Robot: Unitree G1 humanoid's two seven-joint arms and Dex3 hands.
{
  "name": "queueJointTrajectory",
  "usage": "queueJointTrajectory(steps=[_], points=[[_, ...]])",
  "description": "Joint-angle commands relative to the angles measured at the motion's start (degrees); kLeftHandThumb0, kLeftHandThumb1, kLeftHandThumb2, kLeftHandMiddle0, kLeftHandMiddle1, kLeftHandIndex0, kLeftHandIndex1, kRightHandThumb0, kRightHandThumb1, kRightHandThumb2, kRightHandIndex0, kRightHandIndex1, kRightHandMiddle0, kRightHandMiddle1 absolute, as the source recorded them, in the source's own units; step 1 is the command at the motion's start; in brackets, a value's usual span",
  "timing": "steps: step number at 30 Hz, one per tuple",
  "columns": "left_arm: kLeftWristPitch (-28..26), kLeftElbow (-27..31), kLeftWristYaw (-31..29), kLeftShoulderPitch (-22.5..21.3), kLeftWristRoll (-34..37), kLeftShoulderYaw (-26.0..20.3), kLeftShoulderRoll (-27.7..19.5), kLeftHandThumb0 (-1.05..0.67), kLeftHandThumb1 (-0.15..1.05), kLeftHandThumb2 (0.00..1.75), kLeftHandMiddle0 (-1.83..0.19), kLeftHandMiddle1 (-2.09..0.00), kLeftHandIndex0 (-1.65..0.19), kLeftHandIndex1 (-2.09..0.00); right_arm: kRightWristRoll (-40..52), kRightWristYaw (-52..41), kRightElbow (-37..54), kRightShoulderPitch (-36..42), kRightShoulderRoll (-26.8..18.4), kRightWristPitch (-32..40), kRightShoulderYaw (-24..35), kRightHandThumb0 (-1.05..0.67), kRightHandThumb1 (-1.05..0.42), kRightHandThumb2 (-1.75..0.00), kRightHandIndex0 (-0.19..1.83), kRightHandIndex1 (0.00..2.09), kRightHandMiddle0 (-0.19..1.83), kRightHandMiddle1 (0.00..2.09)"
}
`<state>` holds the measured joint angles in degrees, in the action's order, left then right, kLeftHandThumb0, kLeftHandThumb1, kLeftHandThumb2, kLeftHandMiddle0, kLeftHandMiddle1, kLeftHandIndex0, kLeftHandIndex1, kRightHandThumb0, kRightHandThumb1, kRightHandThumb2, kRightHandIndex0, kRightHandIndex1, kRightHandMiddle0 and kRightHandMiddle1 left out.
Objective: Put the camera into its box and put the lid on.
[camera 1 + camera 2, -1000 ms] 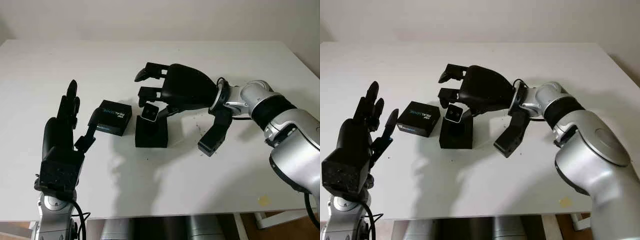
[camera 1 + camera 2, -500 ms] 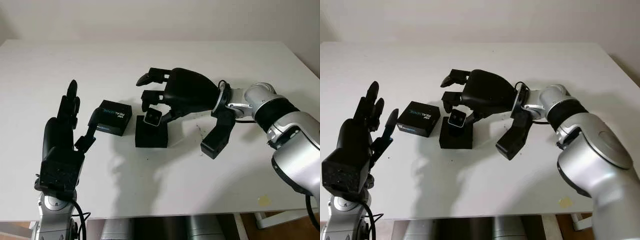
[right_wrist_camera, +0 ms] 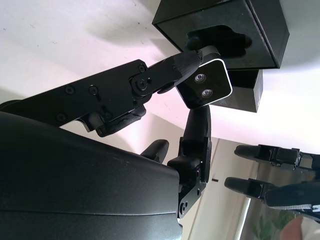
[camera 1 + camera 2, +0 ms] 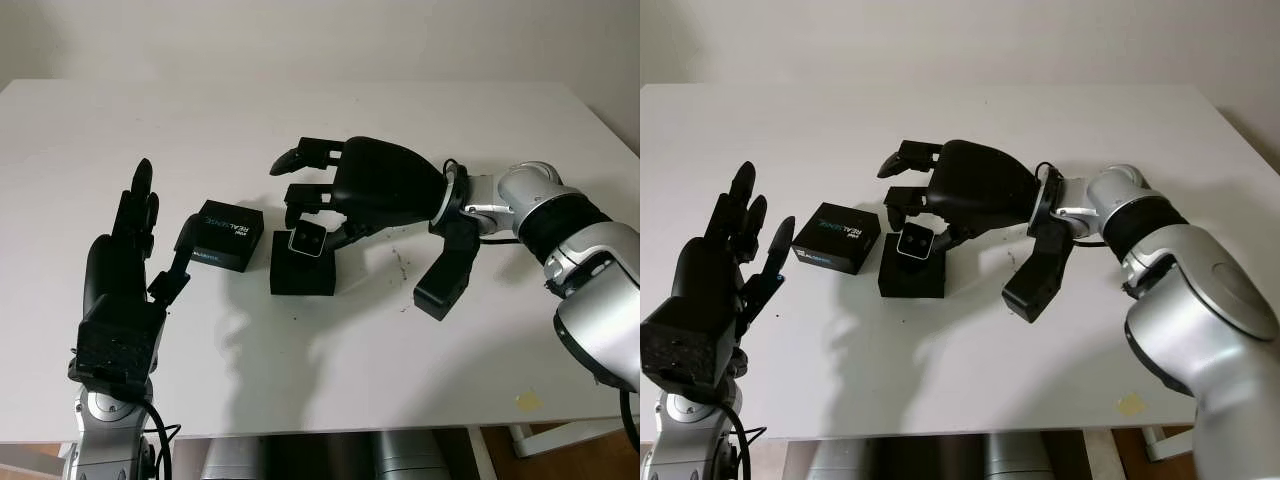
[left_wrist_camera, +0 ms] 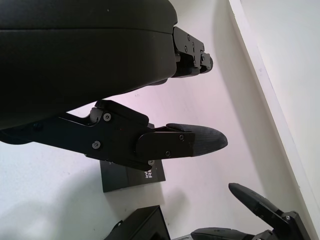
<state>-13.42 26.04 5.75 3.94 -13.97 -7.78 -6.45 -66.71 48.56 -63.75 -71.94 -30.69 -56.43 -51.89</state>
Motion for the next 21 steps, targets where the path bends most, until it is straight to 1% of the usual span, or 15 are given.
queueJointTrajectory(steps=[1, 13, 21], points=[[-0.2, 1.4, 0.0, 0.2, -0.3, -0.2, -0.3, -0.58, 1.05, 0.4, -0.19, -0.06, -0.11, -0.06, 0.5, 0.1, 0.8, 0.7, -0.5, -0.6, 0.8, -0.37, -0.97, -0.06, 0.09, 0.77, 0.4, 1.23], [-0.5, 2.2, 0.1, 0.4, -0.2, -0.2, 0.1, -0.58, 1.05, 0.38, -0.2, -0.06, -0.13, -0.07, -0.4, 0.1, 0.7, 1.4, 0.3, -1.3, 0.3, -0.38, -0.99, -0.06, 0.06, 0.8, 0.35, 1.31], [-0.8, 2.6, 0.0, 0.5, 0.1, -0.5, 0.1, -0.57, 1.05, 0.39, -0.18, -0.05, -0.12, -0.06, -1.4, 0.3, 0.4, 1.5, 0.9, -1.1, 0.0, -0.39, -1.0, -0.06, 0.05, 0.8, 0.34, 1.32]])
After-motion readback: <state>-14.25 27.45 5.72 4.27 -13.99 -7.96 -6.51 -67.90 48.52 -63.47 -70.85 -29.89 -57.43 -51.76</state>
